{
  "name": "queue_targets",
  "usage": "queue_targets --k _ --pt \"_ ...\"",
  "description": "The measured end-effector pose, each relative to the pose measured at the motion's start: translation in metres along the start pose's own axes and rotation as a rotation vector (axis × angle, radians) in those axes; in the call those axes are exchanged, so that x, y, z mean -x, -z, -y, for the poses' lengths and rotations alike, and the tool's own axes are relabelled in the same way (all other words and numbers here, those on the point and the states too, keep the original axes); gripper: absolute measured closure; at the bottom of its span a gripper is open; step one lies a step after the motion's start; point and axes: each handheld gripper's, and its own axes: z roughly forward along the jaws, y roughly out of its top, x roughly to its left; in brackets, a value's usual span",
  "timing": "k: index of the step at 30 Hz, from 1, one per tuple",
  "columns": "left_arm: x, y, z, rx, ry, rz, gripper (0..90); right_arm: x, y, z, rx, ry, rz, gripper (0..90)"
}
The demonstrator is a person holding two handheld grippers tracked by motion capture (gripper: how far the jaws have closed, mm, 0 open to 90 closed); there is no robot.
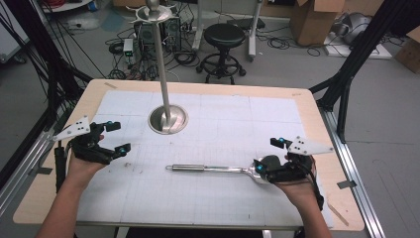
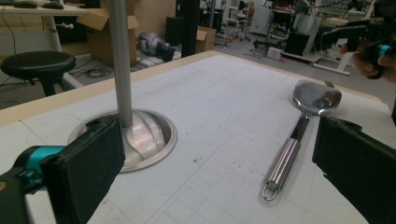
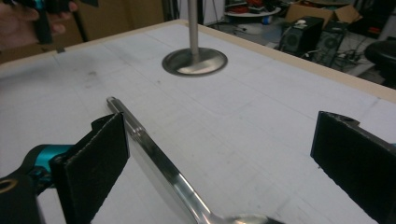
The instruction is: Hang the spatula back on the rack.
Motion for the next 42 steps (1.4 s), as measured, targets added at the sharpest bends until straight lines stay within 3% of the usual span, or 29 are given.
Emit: queue_targets --k 2,7,22,25,36,42 --pt "0.0 -0.001 0.0 -0.002 0.0 -0.003 2.4 0.001 -0.008 -0.006 -0.001 -0.005 -0.017 3.3" --pt "0.001 0.0 -0.001 0.01 -0.014 -0.002 1.7 -0.001 -0.031 -0.023 -0.031 0.038 -0.059 3.3" --pt "0.005 -0.001 -0.003 0.015 -0.028 0.007 1.7 -0.026 -0.097 -0.062 -0.215 0.199 -0.177 3.3" --pt "0.005 -0.002 -0.003 0.003 -0.035 0.005 1.7 -0.029 -0.109 -0.065 -0.262 0.231 -0.188 3.4" --pt "0.004 -0.002 -0.002 0.002 -0.04 -0.001 1.7 -0.043 -0.145 -0.062 -0.425 0.311 -0.259 18.0" --pt "0.004 -0.003 -0.001 -0.012 -0.041 0.005 1.7 -0.053 -0.162 -0.052 -0.548 0.384 -0.253 25.9"
